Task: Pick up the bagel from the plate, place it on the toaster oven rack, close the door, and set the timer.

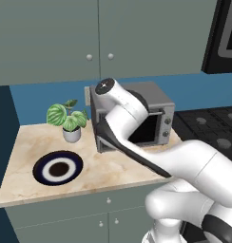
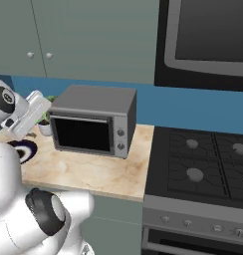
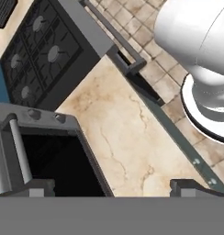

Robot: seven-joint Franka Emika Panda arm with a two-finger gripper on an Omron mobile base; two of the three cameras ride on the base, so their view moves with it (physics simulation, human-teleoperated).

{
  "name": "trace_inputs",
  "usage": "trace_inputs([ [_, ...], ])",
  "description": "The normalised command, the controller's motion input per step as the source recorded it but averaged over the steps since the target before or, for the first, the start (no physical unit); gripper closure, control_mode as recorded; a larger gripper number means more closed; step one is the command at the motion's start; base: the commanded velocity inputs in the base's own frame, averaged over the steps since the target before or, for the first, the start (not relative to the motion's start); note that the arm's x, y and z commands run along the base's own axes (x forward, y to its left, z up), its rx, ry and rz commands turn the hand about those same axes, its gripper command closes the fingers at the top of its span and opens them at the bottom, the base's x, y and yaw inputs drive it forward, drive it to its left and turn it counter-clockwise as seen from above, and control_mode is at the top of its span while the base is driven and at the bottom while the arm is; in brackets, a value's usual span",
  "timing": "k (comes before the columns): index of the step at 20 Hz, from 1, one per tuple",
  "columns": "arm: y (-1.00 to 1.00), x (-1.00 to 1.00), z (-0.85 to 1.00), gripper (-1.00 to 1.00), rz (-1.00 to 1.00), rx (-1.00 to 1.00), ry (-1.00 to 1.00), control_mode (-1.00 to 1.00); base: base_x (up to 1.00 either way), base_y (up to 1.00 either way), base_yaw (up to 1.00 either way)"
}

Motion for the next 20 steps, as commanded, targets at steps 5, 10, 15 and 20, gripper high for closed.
trace_inputs([
  [5,-0.85,0.0,0.12,-1.0,0.04,0.0,0.17,-1.0,0.0,0.0,0.0],
  [10,-0.78,-0.06,0.08,-1.0,0.19,-0.03,0.23,-1.0,0.0,0.0,0.0],
  [15,-0.74,-0.3,0.0,-1.0,0.32,-0.09,0.17,-1.0,0.0,0.0,0.0],
  [20,-0.73,-0.4,0.0,-1.0,0.48,-0.09,0.09,-1.0,0.0,0.0,0.0],
])
